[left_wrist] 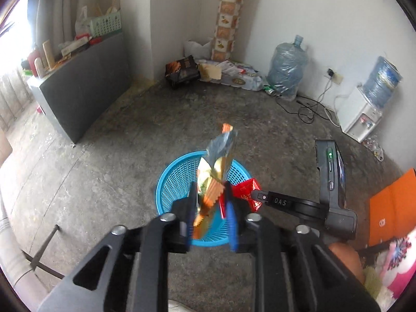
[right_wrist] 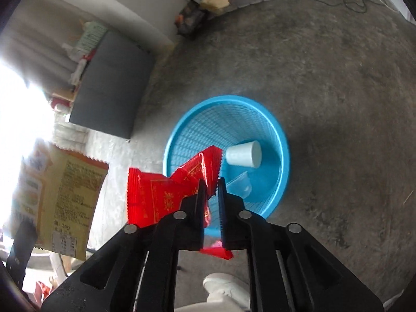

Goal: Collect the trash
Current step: 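Carry both items to the wastebasket and open both tools over it, then move both tools back toward the pile on the table, then grasp the pink sponge with right tool while left tool grasps the blue box, then lift the sponge and box and carry both toward the blue wastebasket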

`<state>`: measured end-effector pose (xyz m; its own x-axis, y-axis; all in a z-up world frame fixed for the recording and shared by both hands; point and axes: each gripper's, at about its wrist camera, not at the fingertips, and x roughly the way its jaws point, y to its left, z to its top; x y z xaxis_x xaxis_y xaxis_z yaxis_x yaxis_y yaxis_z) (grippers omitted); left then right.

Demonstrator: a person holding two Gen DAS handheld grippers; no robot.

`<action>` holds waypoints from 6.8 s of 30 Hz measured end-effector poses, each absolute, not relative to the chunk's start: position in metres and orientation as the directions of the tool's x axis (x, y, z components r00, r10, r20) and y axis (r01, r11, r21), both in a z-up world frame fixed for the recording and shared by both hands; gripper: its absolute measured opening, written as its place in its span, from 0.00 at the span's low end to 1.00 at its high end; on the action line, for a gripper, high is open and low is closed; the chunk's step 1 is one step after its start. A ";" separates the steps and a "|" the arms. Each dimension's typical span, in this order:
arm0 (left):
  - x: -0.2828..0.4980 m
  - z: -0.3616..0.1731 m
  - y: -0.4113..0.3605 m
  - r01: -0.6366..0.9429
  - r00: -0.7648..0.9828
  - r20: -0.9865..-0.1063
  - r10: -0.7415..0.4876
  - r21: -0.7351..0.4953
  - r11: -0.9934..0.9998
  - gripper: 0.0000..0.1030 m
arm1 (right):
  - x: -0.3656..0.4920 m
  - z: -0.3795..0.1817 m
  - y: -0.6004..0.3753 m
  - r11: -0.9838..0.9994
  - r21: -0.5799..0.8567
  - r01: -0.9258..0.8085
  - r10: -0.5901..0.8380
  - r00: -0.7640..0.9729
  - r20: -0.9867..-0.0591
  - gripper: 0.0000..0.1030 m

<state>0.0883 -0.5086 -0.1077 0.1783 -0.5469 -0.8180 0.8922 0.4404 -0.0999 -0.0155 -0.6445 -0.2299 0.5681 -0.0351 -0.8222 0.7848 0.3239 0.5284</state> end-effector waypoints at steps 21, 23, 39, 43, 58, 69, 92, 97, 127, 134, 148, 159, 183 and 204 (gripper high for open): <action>0.065 -0.025 -0.445 0.867 0.256 -0.699 -0.668 -0.139 0.478 0.71 | -0.056 -0.168 -0.587 0.424 0.491 0.761 -0.172 0.600 -0.781 0.65; 0.058 -0.008 -0.426 0.866 0.262 -0.679 -0.686 -0.147 0.477 0.73 | -0.063 -0.150 -0.570 0.459 0.482 0.747 -0.181 0.609 -0.772 0.68; 0.028 0.072 -0.208 0.805 0.382 -0.563 -0.732 -0.187 0.564 0.81 | -0.057 -0.057 -0.462 0.706 0.505 0.497 -0.010 0.720 -0.694 0.71; 0.022 0.081 -0.133 0.756 0.481 -0.521 -0.706 -0.161 0.634 0.82 | -0.043 -0.039 -0.436 0.764 0.492 0.418 0.038 0.731 -0.681 0.71; 0.054 0.082 0.084 0.431 0.746 -0.446 -0.494 -0.241 0.870 0.84 | 0.071 0.015 -0.322 0.863 0.503 0.055 0.318 0.715 -0.623 0.71; 0.098 0.063 0.098 0.406 0.731 -0.448 -0.514 -0.320 0.856 0.84 | 0.148 0.025 -0.267 0.685 0.718 -0.119 0.631 0.590 -0.504 0.71; 0.142 0.039 0.090 0.405 0.703 -0.510 -0.495 -0.285 0.869 0.73 | 0.248 -0.034 -0.240 0.461 0.886 0.051 0.799 0.410 -0.439 0.38; 0.156 0.038 0.092 0.401 0.684 -0.518 -0.514 -0.322 0.858 0.66 | 0.246 -0.034 -0.241 0.432 0.901 0.045 0.812 0.415 -0.410 0.26; 0.339 -0.004 0.093 0.168 0.353 -0.736 -0.578 -0.558 0.813 0.41 | 0.233 -0.045 -0.262 0.314 0.949 0.043 0.840 0.454 -0.298 0.23; 0.346 -0.010 0.091 0.162 0.339 -0.741 -0.580 -0.561 0.812 0.24 | 0.233 -0.045 -0.263 0.310 0.950 0.042 0.841 0.453 -0.295 0.23; 0.343 -0.002 0.097 0.176 0.403 -0.705 -0.584 -0.566 0.805 0.00 | 0.227 -0.045 -0.271 0.306 0.951 0.052 0.831 0.472 -0.294 0.23; 0.331 0.044 0.116 0.201 0.551 -0.590 -0.591 -0.593 0.780 0.00 | 0.217 -0.041 -0.286 0.292 0.955 0.052 0.812 0.515 -0.276 0.23; 0.245 0.185 0.086 0.492 0.682 -0.277 -0.677 -0.511 0.705 0.00 | 0.181 -0.027 -0.325 0.240 0.971 0.009 0.768 0.611 -0.195 0.23; 0.168 0.196 -0.037 0.647 0.495 -0.257 -0.830 -0.529 0.549 0.00 | 0.081 -0.029 -0.413 0.178 0.984 -0.011 0.614 0.782 -0.103 0.23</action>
